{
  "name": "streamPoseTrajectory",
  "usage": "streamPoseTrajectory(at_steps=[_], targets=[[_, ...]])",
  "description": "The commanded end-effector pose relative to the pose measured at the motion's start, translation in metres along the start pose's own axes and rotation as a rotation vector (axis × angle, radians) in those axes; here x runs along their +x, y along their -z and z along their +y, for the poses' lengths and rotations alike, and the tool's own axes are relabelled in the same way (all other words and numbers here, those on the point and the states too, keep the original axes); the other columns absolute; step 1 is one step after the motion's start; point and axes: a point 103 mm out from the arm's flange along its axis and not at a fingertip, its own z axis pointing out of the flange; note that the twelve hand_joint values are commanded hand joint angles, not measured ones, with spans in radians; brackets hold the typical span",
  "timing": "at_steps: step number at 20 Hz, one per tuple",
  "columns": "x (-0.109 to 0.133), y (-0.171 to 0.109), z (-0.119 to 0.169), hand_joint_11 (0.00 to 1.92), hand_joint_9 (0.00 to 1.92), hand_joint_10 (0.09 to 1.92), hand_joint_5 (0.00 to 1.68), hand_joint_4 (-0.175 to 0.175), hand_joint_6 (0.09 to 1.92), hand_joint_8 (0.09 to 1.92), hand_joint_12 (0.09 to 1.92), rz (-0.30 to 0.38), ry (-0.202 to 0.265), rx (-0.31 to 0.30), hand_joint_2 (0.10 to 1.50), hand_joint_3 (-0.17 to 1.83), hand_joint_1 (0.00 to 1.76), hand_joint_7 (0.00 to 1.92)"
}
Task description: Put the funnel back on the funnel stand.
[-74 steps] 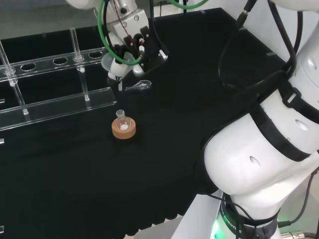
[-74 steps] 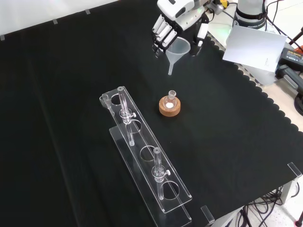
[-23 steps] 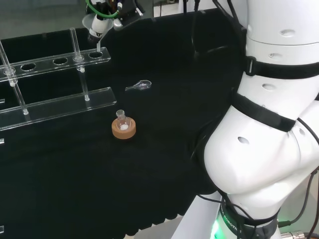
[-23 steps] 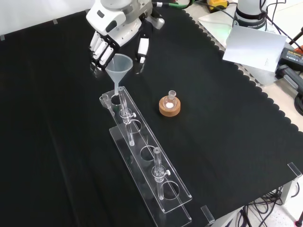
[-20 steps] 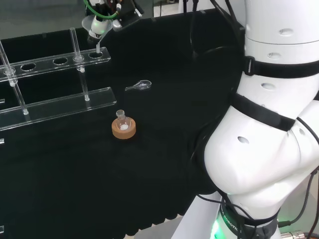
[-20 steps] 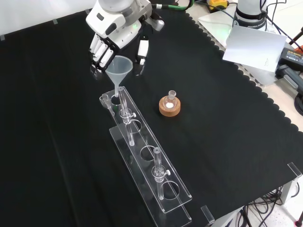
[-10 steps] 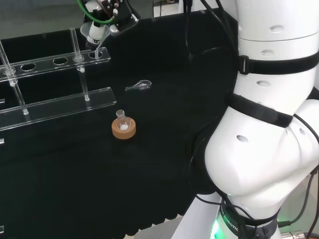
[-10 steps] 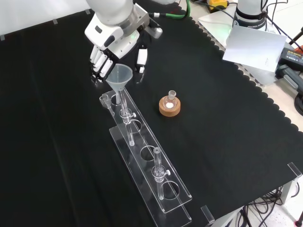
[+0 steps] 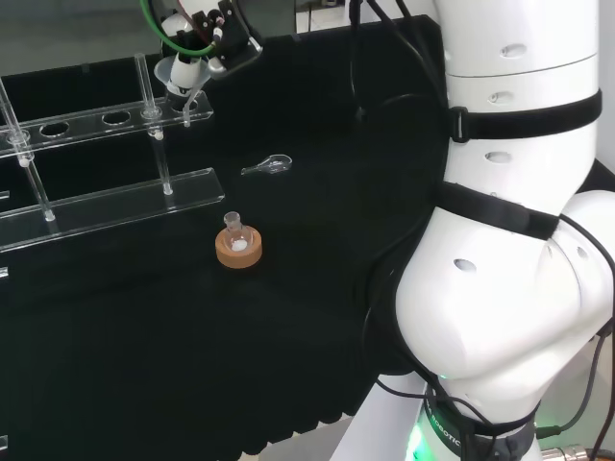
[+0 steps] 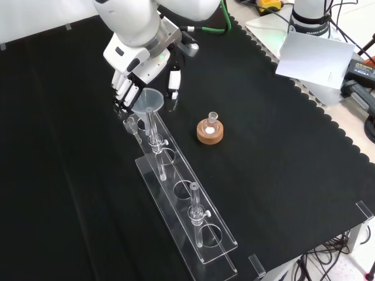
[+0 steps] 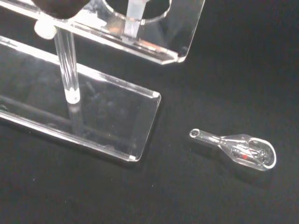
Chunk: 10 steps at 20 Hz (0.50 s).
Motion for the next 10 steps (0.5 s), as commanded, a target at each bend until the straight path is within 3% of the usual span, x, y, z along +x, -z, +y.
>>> streamPoseTrajectory(at_steps=[1, 4, 7, 10], targets=[[0.001, -0.004, -0.002, 0.57, 0.66, 0.52, 0.53, -0.032, 0.09, 0.66, 1.29, 0.001, -0.003, 0.016, 1.07, -0.17, 0.82, 0.3], [0.004, -0.005, -0.005, 0.47, 0.52, 0.57, 0.43, -0.035, 0.09, 0.67, 1.34, 0.025, -0.004, 0.063, 1.03, -0.17, 0.78, 0.18], [0.009, -0.005, -0.011, 0.25, 0.15, 0.71, 0.18, -0.023, 0.09, 0.33, 1.46, 0.029, 0.0, 0.084, 0.93, -0.17, 0.66, 0.03], [0.012, -0.001, -0.02, 0.11, 0.02, 0.68, 0.04, -0.011, 0.09, 0.09, 1.53, 0.016, -0.007, 0.068, 0.87, -0.17, 0.58, 0.0]])
